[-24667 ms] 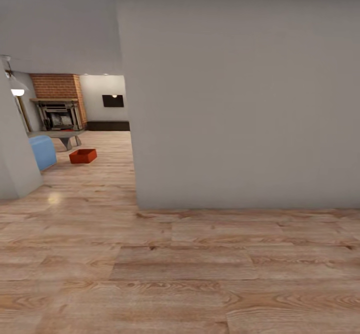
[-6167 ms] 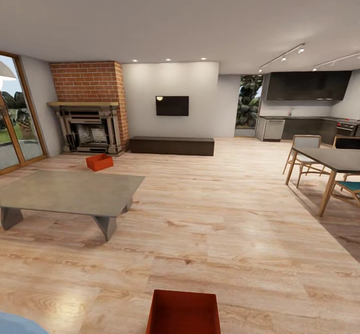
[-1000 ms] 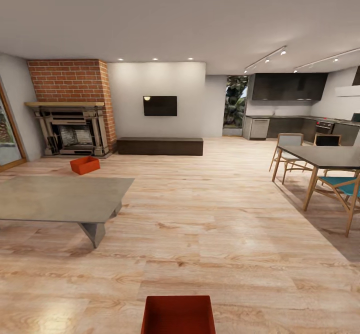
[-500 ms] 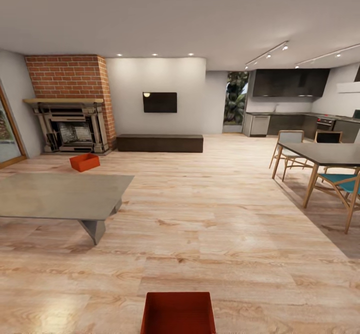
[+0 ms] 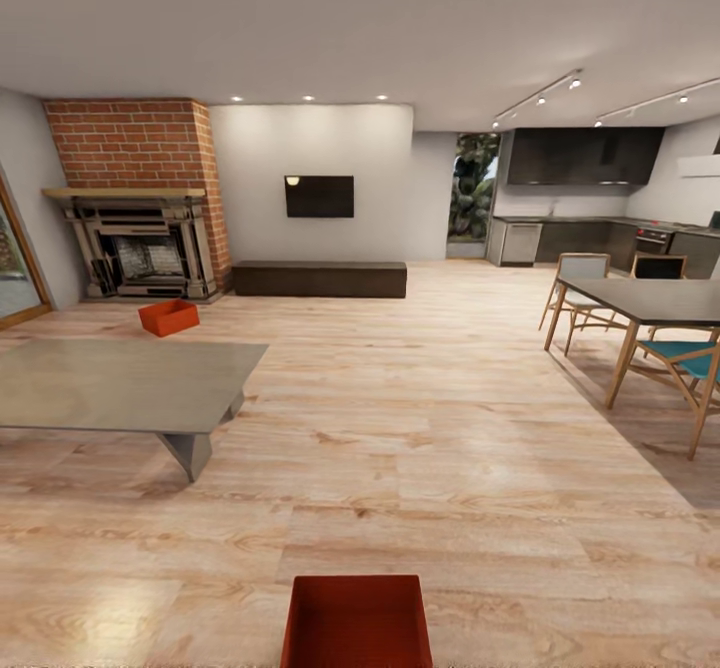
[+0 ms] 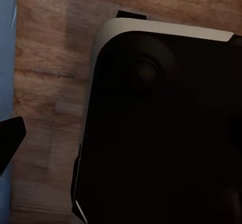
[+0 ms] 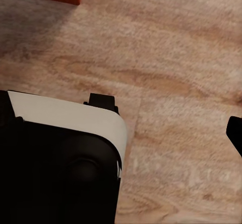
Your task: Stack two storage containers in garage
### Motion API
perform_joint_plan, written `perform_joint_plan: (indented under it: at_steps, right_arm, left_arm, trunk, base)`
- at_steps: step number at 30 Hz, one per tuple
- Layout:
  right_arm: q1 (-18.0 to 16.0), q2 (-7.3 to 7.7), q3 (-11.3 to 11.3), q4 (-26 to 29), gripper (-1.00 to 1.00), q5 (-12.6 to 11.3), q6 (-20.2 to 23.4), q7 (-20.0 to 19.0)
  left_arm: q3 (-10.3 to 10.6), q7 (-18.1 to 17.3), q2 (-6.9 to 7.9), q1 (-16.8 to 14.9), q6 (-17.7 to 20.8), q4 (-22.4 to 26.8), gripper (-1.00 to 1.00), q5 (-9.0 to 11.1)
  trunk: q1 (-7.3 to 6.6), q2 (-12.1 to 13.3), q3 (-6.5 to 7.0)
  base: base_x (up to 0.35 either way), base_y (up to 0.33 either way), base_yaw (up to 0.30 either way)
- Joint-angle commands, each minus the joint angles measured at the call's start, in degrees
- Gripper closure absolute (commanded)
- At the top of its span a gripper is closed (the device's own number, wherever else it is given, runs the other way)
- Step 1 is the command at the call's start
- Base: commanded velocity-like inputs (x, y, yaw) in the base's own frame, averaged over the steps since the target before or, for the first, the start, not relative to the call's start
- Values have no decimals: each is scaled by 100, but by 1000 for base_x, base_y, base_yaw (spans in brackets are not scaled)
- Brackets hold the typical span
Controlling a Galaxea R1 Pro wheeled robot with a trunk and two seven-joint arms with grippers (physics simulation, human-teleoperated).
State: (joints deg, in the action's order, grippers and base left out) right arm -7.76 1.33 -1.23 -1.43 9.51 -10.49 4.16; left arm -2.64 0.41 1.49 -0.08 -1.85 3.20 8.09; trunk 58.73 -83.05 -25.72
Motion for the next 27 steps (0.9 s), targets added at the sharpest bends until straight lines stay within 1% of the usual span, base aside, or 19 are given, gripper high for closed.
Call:
perform_joint_plan:
  at_steps: [1, 5, 15, 27]
  right_arm:
    - [-8, -1, -9, -15, -100, 51, -23, 32]
    - [-7, -1, -9, -15, -100, 46, -23, 32]
    - [-7, 7, -15, -15, -100, 46, -29, 25]
    - [-7, 8, -1, -15, -100, 33, -32, 23]
  left_arm:
    - [-19, 3, 20, -1, -13, 3, -100, 19]
    - [-15, 3, 43, -1, -12, 4, -100, 11]
    - [-14, 3, 13, -1, -15, 4, -100, 25]
    - [-15, 3, 24, -1, -12, 5, -100, 15]
  trunk:
    - [0, -3, -15]
    - [0, -3, -52]
    - [0, -3, -144]
    - [0, -3, -254]
  base:
    - [0, 0, 0]
    - [0, 0, 0]
    - [0, 0, 0]
    - [0, 0, 0]
